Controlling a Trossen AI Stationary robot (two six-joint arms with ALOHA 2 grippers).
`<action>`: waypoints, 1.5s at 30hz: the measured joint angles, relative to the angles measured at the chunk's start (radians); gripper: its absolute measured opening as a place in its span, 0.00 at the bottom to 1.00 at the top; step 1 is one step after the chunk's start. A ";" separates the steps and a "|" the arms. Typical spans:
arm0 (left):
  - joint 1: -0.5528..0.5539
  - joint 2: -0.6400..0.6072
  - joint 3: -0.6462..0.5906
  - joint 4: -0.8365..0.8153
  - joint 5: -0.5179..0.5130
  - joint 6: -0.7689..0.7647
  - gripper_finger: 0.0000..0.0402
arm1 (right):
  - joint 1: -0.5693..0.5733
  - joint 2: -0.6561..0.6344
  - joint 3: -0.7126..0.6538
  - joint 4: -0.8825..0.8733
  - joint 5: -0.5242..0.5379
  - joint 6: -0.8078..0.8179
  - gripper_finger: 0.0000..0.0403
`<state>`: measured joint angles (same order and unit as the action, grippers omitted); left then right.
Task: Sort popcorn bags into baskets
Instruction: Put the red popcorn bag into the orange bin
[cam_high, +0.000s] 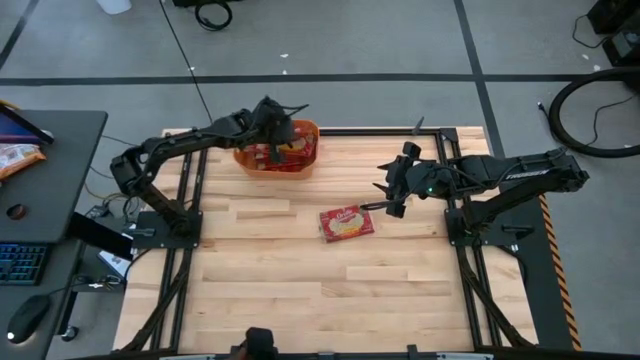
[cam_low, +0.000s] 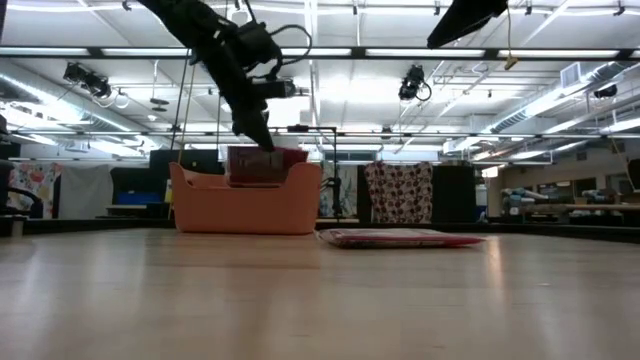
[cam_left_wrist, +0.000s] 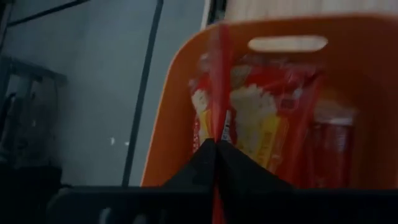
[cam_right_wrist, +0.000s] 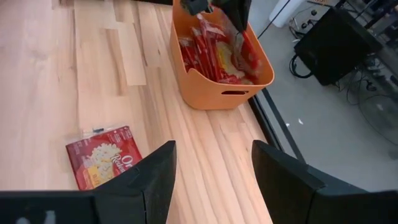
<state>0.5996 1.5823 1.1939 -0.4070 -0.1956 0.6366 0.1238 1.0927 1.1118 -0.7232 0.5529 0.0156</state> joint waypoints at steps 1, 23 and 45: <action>0.001 0.003 -0.009 0.013 -0.009 0.002 0.06 | 0.000 0.000 0.000 0.001 -0.001 0.011 0.53; -0.277 -0.108 -0.015 -0.128 0.137 -0.436 0.38 | 0.050 0.163 -0.093 0.070 -0.368 0.059 0.53; -0.324 -0.494 -0.015 -0.116 0.137 -0.738 0.36 | 0.063 0.627 -0.151 0.444 -0.389 -0.117 0.51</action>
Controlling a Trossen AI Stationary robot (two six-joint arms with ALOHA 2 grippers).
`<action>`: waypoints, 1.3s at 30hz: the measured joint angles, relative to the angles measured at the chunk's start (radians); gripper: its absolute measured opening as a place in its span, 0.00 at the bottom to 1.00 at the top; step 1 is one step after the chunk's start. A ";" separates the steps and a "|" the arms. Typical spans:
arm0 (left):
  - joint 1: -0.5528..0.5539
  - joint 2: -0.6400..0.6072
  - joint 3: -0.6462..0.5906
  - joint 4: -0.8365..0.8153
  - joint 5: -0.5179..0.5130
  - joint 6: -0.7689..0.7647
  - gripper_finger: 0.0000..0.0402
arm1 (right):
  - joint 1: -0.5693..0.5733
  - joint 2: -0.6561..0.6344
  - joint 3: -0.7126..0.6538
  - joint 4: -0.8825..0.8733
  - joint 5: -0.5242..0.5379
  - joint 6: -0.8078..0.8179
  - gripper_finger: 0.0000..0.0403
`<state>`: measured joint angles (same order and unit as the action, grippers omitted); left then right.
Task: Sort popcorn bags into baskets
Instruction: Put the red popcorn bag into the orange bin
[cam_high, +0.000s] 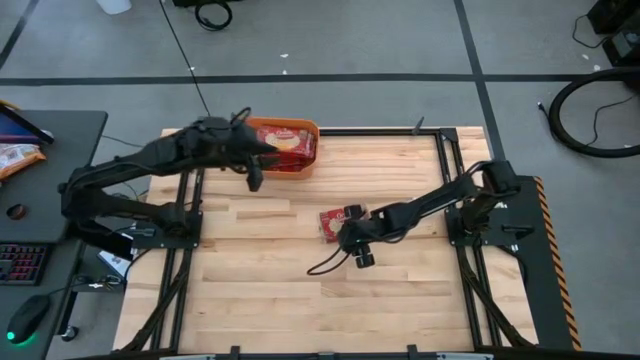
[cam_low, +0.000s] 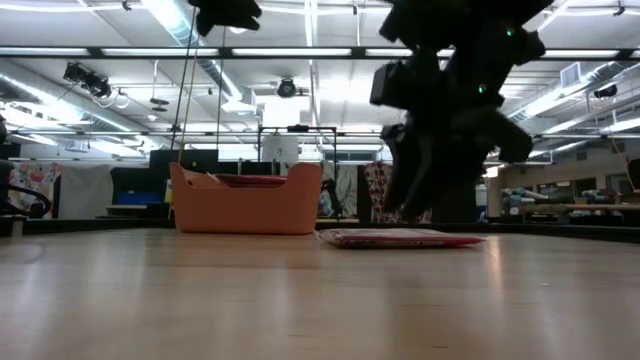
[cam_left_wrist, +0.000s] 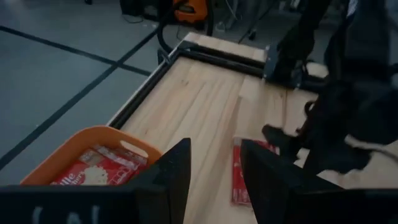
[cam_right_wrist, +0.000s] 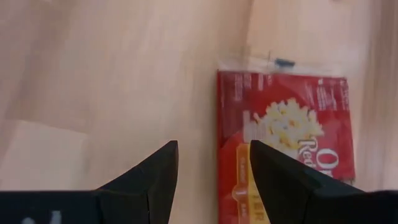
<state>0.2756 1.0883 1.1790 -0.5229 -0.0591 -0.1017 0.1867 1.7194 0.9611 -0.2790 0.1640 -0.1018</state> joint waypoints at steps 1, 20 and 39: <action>0.000 -0.013 0.000 -0.003 0.000 -0.009 0.36 | 0.000 0.014 0.000 0.003 0.006 -0.003 0.51; 0.000 -0.090 0.000 -0.013 0.001 -0.015 0.36 | -0.050 0.055 -0.080 0.062 0.066 -0.029 0.36; 0.000 -0.085 0.000 -0.150 0.042 0.036 0.36 | -0.080 -0.039 -0.080 0.048 0.019 0.083 0.02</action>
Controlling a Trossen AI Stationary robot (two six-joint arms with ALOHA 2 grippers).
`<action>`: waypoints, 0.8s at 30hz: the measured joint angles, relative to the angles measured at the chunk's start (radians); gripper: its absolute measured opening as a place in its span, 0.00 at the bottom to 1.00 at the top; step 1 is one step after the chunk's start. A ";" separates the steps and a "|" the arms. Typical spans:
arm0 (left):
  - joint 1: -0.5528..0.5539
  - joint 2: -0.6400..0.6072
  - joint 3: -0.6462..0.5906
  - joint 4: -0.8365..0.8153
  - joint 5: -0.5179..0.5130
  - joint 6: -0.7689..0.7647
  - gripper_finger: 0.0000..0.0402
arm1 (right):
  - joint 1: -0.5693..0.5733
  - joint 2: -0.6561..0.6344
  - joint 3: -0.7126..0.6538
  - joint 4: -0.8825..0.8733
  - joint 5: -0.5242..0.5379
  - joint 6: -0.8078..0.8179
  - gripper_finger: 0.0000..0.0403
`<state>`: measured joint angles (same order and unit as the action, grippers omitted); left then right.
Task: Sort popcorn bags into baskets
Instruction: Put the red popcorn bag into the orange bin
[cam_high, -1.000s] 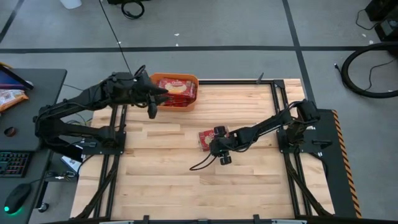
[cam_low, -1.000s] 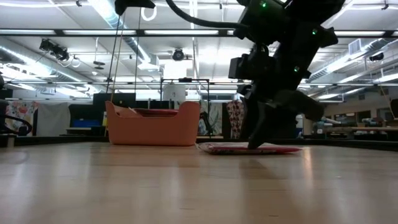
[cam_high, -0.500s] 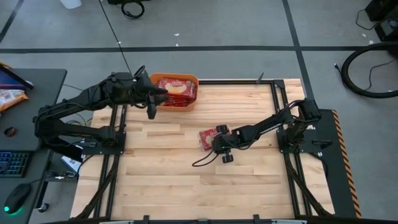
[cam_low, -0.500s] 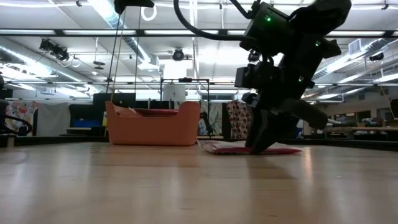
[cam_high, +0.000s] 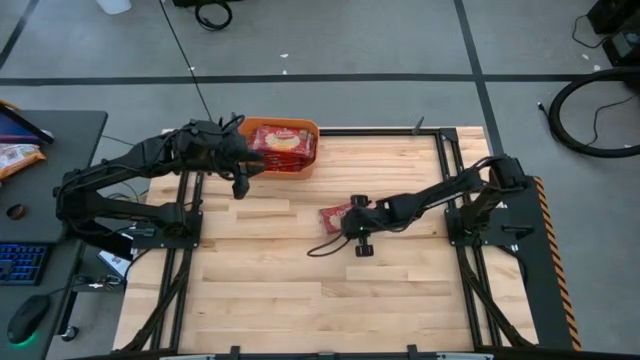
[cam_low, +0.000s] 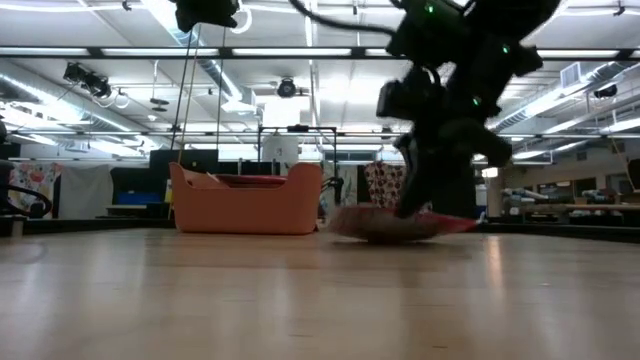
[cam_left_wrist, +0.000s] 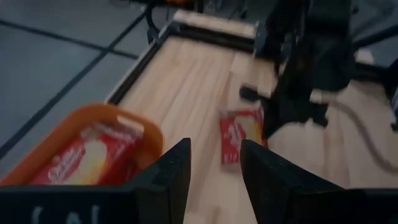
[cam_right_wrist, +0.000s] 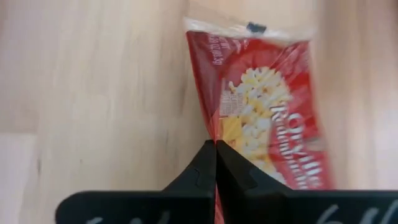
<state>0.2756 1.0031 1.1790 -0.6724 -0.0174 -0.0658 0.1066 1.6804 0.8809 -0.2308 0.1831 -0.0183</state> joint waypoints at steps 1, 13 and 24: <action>0.000 0.000 0.000 -0.019 0.000 0.000 0.36 | -0.004 -0.012 0.013 -0.016 0.000 -0.003 0.01; 0.000 0.000 -0.001 -0.015 0.074 -0.021 0.36 | -0.095 -0.062 0.282 -0.087 0.014 -0.068 0.01; 0.000 -0.053 -0.001 0.177 0.127 -0.082 0.36 | -0.213 -0.063 0.432 0.058 0.059 -0.069 0.00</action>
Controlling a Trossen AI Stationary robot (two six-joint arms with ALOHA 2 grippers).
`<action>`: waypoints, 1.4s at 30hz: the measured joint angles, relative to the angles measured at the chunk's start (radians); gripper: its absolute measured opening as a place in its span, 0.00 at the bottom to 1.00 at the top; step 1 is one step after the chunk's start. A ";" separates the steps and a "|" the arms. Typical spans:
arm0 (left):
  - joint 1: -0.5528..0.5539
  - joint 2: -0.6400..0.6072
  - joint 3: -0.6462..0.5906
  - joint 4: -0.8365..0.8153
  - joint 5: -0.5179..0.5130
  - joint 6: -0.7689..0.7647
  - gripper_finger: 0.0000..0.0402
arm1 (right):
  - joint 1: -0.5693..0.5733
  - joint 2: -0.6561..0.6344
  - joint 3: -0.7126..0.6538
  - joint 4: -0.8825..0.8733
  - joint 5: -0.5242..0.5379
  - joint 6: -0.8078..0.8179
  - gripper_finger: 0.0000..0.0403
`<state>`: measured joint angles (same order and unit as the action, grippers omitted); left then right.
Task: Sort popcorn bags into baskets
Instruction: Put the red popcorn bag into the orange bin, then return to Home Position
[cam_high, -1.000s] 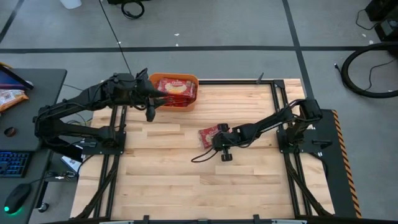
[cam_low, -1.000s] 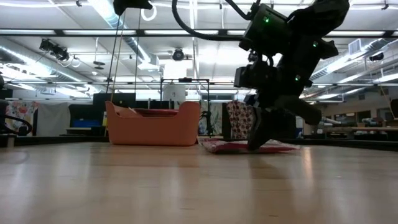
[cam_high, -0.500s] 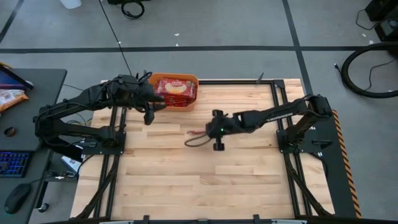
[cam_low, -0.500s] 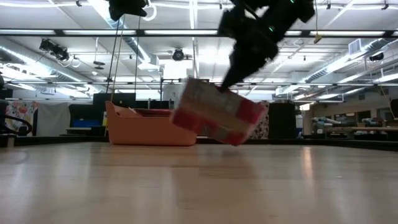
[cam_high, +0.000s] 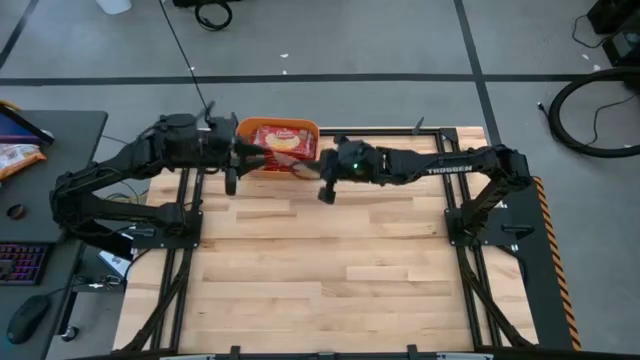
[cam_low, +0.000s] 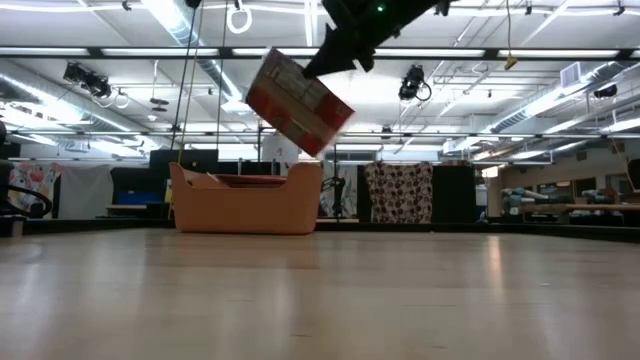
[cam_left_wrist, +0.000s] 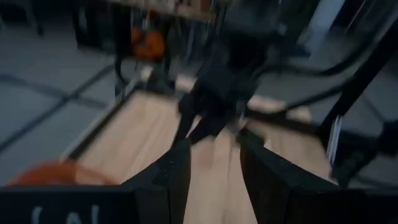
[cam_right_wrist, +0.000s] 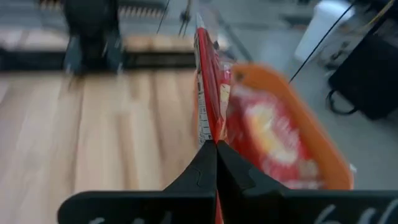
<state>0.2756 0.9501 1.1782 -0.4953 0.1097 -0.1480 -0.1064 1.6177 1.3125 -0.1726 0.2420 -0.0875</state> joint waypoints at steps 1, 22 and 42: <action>0.000 -0.006 0.000 0.036 0.000 -0.001 0.36 | -0.010 0.000 0.000 0.035 0.000 0.000 0.00; 0.000 -0.008 0.001 0.312 0.001 -0.127 0.36 | -0.147 0.362 0.305 0.312 0.053 -0.160 0.00; 0.003 -0.016 0.001 0.271 0.101 -0.234 0.36 | -0.237 0.494 0.483 0.021 -0.022 -0.151 0.23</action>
<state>0.2782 0.9336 1.1790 -0.2242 0.2108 -0.3818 -0.3435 2.1119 1.7954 -0.1517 0.2198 -0.2390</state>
